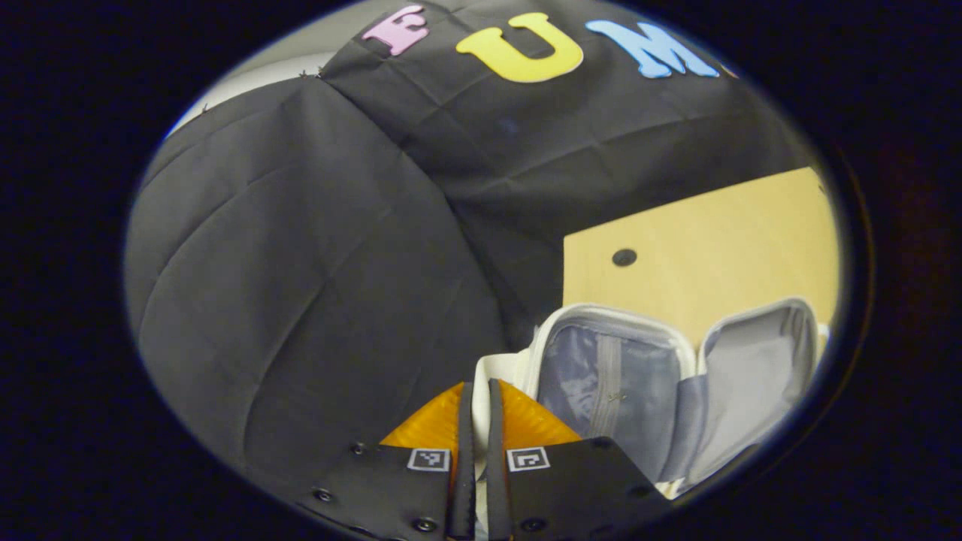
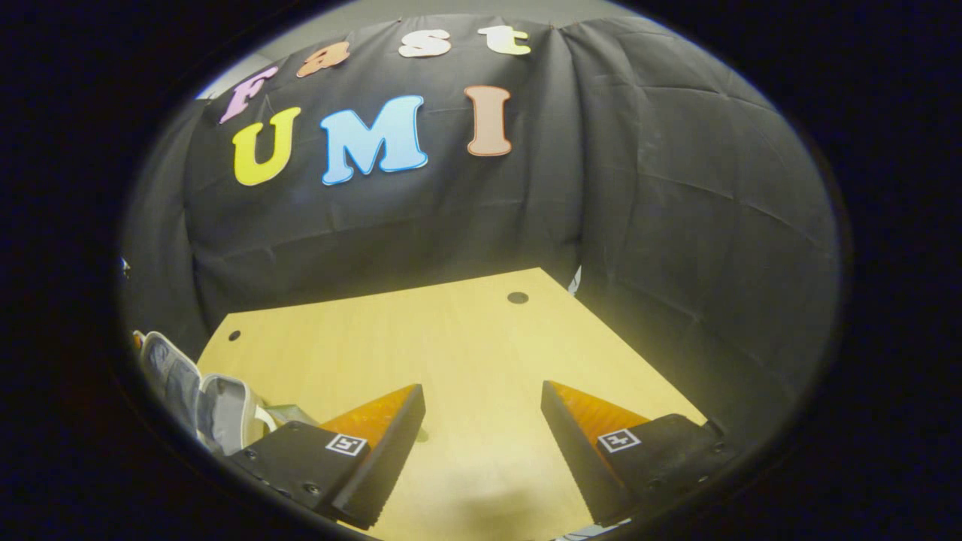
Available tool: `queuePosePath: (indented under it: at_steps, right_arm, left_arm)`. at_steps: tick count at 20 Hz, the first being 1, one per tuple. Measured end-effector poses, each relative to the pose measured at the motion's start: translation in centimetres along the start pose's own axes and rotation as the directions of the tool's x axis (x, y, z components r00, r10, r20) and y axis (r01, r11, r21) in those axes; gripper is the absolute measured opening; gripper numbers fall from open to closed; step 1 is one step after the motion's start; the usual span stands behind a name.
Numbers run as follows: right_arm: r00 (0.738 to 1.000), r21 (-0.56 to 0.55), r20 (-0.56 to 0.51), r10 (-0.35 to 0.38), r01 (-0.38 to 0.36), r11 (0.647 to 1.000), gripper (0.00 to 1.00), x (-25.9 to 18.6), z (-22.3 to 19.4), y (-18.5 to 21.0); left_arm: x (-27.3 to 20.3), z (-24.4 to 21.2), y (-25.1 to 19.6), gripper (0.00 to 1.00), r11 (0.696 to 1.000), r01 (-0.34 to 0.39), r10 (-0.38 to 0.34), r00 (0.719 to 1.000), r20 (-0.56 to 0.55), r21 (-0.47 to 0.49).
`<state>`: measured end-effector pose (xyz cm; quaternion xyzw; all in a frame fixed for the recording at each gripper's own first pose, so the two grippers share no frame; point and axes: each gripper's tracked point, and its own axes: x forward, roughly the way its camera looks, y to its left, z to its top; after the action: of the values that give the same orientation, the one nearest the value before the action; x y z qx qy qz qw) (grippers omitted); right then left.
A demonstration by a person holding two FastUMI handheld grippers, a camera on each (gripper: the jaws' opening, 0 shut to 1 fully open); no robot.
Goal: First open the suitcase, pack the skin care products into it, and then close the suitcase.
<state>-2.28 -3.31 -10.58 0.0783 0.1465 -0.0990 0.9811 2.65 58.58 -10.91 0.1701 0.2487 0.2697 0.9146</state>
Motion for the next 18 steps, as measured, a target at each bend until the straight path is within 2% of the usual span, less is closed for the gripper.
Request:
queuePosePath:
  at_steps: [2,4,5,6,7,8,10,12,15,17,18]
  right_arm:
    - [1.000,-0.021,-0.009,-0.006,0.006,1.000,0.95,-0.1,-0.2,0.3]
    - [1.000,-0.048,-0.020,-0.005,0.004,0.999,0.95,0.0,-0.4,0.8]
    - [1.000,-0.060,-0.027,-0.004,0.003,0.998,0.95,0.1,-0.6,1.1]
    - [0.999,-0.067,-0.033,-0.001,-0.002,0.998,0.95,0.1,-0.6,1.3]
    - [0.999,-0.069,-0.040,0.006,-0.009,0.998,0.95,0.2,-0.8,1.6]
    - [0.999,-0.068,-0.048,0.012,-0.015,0.998,0.95,0.3,-0.9,1.9]
    - [0.998,-0.069,-0.057,0.019,-0.022,0.997,0.95,0.5,-1.0,2.3]
    - [0.997,-0.068,-0.068,0.031,-0.036,0.997,0.95,1.0,-1.1,2.8]
    - [0.995,-0.072,-0.083,0.058,-0.064,0.995,0.95,1.4,-1.4,3.8]
    - [0.993,-0.088,-0.094,0.077,-0.085,0.992,0.95,1.5,-1.8,4.3]
    - [0.991,-0.094,-0.101,0.091,-0.101,0.990,0.95,1.5,-2.1,4.5]
  left_arm:
    - [3.5,-2.7,0.7,0.13,1.000,-0.004,0.004,0.997,-0.073,0.002]
    - [6.9,-5.7,0.5,0.13,0.999,0.020,-0.025,0.988,-0.151,-0.032]
    - [8.3,-7.9,0.6,0.13,0.998,0.028,-0.040,0.975,-0.216,-0.059]
    - [8.8,-9.4,1.7,0.13,0.997,-0.017,-0.004,0.960,-0.281,-0.074]
    - [9.5,-10.8,1.2,0.19,0.994,-0.014,-0.021,0.952,-0.305,-0.112]
    - [9.9,-10.8,0.4,0.41,0.988,-0.003,-0.044,0.955,-0.295,-0.157]
    - [10.1,-9.6,1.7,0.98,0.985,-0.062,0.024,0.973,-0.228,-0.163]
    - [9.1,-8.2,1.4,0.98,0.987,-0.057,0.033,0.987,-0.158,-0.149]
    - [5.6,-2.0,3.5,0.98,0.987,-0.097,0.102,0.994,0.028,-0.125]
    - [1.5,4.0,3.3,0.98,0.987,-0.112,0.133,0.972,0.195,-0.112]
    - [-0.6,6.4,2.3,0.97,0.990,-0.079,0.107,0.960,0.259,-0.116]
